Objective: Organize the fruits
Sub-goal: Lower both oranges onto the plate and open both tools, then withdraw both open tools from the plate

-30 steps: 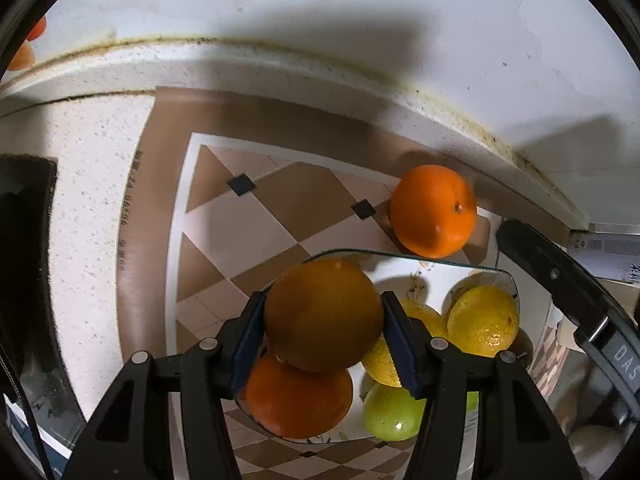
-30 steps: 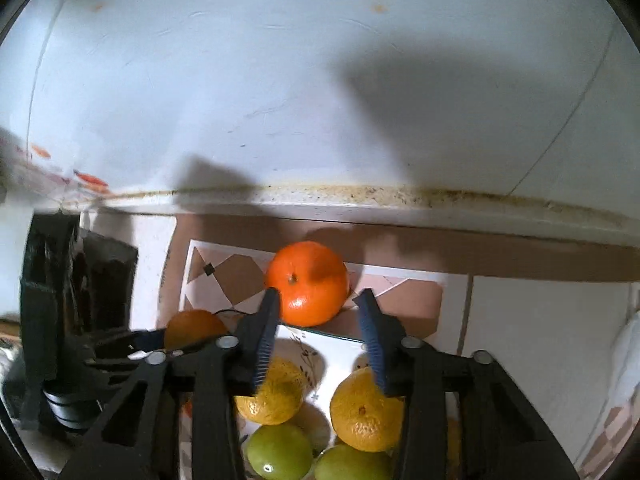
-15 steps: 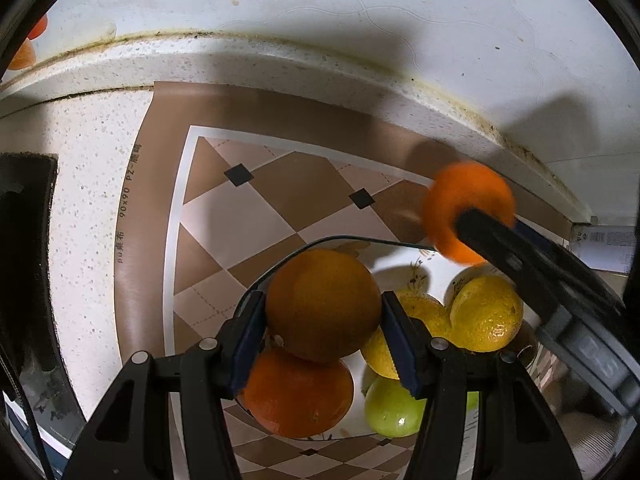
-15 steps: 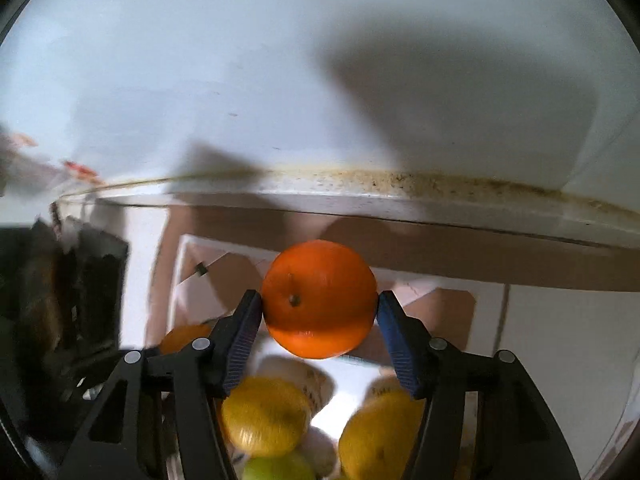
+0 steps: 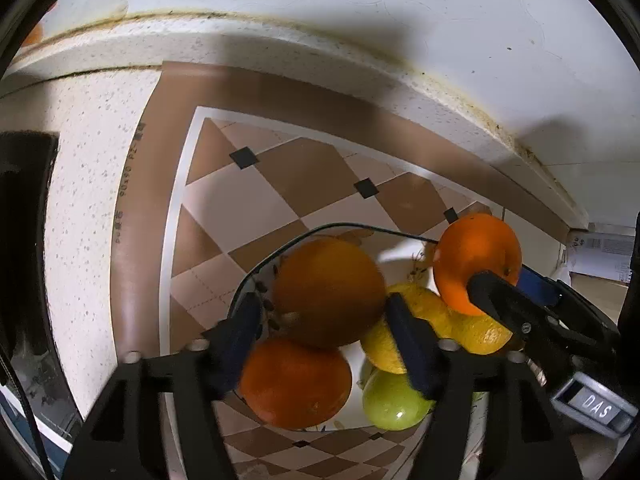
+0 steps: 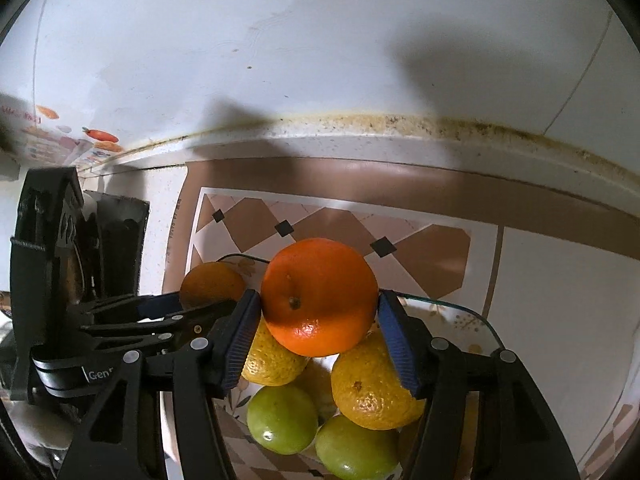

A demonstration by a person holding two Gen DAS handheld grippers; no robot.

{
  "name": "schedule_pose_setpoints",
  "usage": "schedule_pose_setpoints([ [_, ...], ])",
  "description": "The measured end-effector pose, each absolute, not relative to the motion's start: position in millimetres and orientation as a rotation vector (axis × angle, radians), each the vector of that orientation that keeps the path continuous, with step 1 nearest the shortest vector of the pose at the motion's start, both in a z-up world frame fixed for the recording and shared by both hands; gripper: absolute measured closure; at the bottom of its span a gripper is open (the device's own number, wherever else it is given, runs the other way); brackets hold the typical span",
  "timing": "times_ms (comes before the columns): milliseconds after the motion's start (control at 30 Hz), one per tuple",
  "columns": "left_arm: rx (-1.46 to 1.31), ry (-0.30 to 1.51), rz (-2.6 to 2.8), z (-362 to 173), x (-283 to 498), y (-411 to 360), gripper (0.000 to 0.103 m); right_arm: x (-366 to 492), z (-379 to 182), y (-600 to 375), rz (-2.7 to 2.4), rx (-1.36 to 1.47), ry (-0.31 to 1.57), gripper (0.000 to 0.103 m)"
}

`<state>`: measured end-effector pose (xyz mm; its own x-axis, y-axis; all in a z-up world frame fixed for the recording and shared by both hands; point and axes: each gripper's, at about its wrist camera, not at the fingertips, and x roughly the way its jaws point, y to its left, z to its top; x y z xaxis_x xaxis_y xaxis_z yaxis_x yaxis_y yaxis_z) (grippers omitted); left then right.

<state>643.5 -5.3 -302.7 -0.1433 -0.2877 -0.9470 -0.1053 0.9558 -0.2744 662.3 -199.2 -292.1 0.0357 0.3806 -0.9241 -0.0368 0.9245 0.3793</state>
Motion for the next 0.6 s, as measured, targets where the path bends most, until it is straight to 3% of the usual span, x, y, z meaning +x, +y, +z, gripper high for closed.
schedule_pose_setpoints([
  [67,-0.289,1.714,-0.158,-300,642,-4,0.016,661,-290,-203,0.31,0.282,1.503,0.031],
  [300,-0.214,1.678,-0.153,-278,627,-3,0.015,637,-265,-215,0.205,0.208,1.444,0.011],
  [600,-0.098,1.56,-0.113,-224,569,-1,0.015,568,-220,-218,0.041,0.069,1.347,0.01],
])
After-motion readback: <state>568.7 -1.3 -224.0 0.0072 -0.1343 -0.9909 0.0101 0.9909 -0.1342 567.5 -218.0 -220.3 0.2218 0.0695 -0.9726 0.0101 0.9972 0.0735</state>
